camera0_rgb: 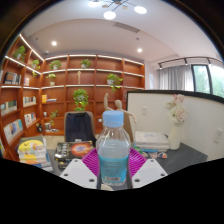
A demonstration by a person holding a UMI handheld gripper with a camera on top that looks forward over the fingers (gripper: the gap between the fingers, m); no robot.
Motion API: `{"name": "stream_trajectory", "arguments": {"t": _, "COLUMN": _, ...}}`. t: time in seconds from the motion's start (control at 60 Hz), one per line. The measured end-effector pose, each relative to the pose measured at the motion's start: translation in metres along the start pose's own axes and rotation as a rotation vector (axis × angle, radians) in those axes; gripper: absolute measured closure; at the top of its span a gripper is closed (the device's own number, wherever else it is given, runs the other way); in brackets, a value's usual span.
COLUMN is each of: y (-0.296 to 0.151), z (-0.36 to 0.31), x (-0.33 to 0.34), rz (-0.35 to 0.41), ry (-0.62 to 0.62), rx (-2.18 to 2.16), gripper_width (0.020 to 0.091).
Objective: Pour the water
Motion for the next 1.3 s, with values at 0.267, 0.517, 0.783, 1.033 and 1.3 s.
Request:
{"name": "stream_trajectory", "arguments": {"t": 0.267, "y": 0.072, "z": 0.062, "x": -0.044, "rz": -0.06, "ry": 0.123, "rx": 0.076, "gripper_width": 0.0761}}
{"name": "stream_trajectory", "arguments": {"t": 0.517, "y": 0.13, "z": 0.08, "x": -0.067, "rz": -0.115, "ry": 0.104, "rx": 0.103, "gripper_width": 0.0762}}
{"name": "stream_trajectory", "arguments": {"t": 0.783, "y": 0.136, "z": 0.088, "x": -0.067, "rz": -0.121, "ry": 0.083, "rx": 0.012, "gripper_width": 0.0687}}
{"name": "stream_trajectory", "arguments": {"t": 1.033, "y": 0.143, "z": 0.091, "x": -0.052, "rz": -0.139, "ry": 0.034, "rx": 0.005, "gripper_width": 0.0369}}
{"name": "stream_trajectory", "arguments": {"t": 1.3, "y": 0.133, "z": 0.102, "x": 0.033, "rz": -0.122, "ry": -0.062, "rx": 0.071, "gripper_width": 0.0356}}
Point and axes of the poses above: the point between the fingertips, and its own axes, seen from behind it with the camera up: z to the right, y down, x backward, against the way the camera looks, the point moved 9 cm from there along x, backward, against the way the camera looks, and after that the axes turned 15 degrees about y, right-handed, at the moved point
